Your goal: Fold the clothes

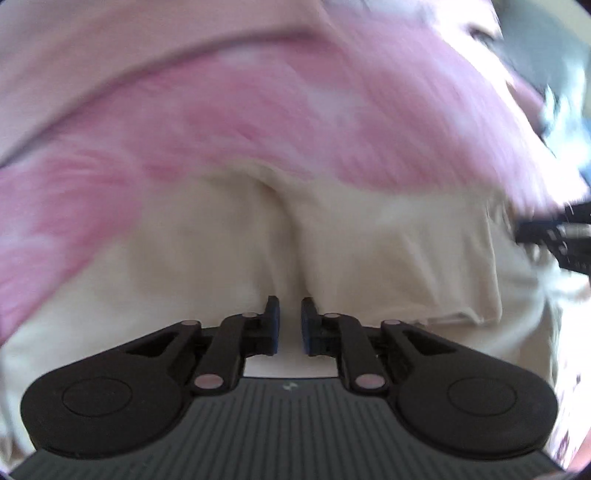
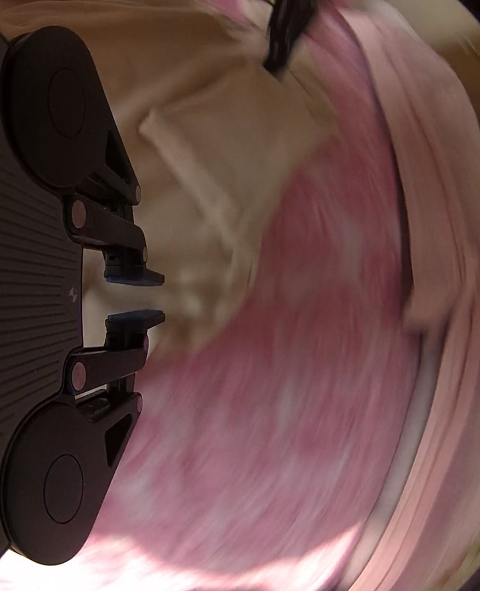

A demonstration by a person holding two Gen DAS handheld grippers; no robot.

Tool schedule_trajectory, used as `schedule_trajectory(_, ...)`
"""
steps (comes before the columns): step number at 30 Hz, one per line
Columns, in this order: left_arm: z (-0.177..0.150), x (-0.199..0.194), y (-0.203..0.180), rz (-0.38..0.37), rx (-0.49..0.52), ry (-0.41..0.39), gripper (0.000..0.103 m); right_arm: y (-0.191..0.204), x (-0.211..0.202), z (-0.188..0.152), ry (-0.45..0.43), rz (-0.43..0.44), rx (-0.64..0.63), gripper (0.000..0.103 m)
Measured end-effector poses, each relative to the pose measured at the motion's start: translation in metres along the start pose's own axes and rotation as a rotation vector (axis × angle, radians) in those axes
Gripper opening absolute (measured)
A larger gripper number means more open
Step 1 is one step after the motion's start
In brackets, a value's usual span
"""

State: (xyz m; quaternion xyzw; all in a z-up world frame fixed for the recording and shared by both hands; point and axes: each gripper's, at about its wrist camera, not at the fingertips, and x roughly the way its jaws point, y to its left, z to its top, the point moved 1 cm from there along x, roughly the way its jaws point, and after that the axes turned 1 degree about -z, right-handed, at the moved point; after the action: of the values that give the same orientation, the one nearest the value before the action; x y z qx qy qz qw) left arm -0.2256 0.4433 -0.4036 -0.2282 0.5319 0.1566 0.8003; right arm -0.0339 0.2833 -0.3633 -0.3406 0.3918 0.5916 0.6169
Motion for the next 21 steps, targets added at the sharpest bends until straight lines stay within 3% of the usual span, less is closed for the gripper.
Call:
schedule_trajectory(4, 0.045, 0.011, 0.028, -0.120, -0.070, -0.069, 0.007, 0.012, 0.036, 0.041, 0.025, 0.130, -0.140, 0.017)
schedule_trajectory(5, 0.056, 0.006, 0.039, -0.121, -0.141, -0.135, 0.007, 0.010, 0.043, 0.054, 0.008, 0.144, -0.141, 0.017)
schedule_trajectory(6, 0.067, 0.000, 0.052, -0.119, -0.219, -0.206, 0.007, 0.002, 0.046, 0.071, -0.046, 0.139, -0.071, 0.017)
schedule_trajectory(9, 0.092, -0.021, 0.088, -0.105, -0.456, -0.403, 0.008, -0.043, 0.035, 0.106, -0.279, 0.102, 0.292, 0.017)
schedule_trajectory(11, 0.085, -0.036, 0.104, -0.080, -0.559, -0.455, 0.008, -0.070, 0.017, 0.113, -0.373, 0.035, 0.469, 0.022)
schedule_trajectory(12, 0.074, -0.041, 0.105, -0.054, -0.549, -0.441, 0.008, -0.083, 0.010, 0.110, -0.349, 0.057, 0.533, 0.031)
schedule_trajectory(14, 0.051, -0.051, 0.105, 0.001, -0.517, -0.405, 0.008, -0.102, -0.007, 0.092, -0.303, 0.071, 0.625, 0.033)
schedule_trajectory(15, 0.039, -0.056, 0.105, 0.029, -0.500, -0.387, 0.008, -0.108, -0.018, 0.076, -0.283, 0.036, 0.630, 0.033)
schedule_trajectory(17, 0.002, -0.065, 0.103, 0.047, -0.492, -0.330, 0.008, -0.115, -0.042, 0.039, -0.222, -0.072, 0.589, 0.035)
schedule_trajectory(18, -0.020, -0.071, 0.100, 0.051, -0.499, -0.303, 0.008, -0.117, -0.054, 0.018, -0.180, -0.142, 0.562, 0.040)
schedule_trajectory(19, -0.039, -0.075, 0.098, 0.050, -0.519, -0.281, 0.008, -0.118, -0.064, -0.005, -0.139, -0.212, 0.537, 0.055)
schedule_trajectory(21, -0.075, -0.089, 0.080, 0.048, -0.583, -0.243, 0.008, -0.110, -0.080, -0.052, -0.065, -0.335, 0.494, 0.072)
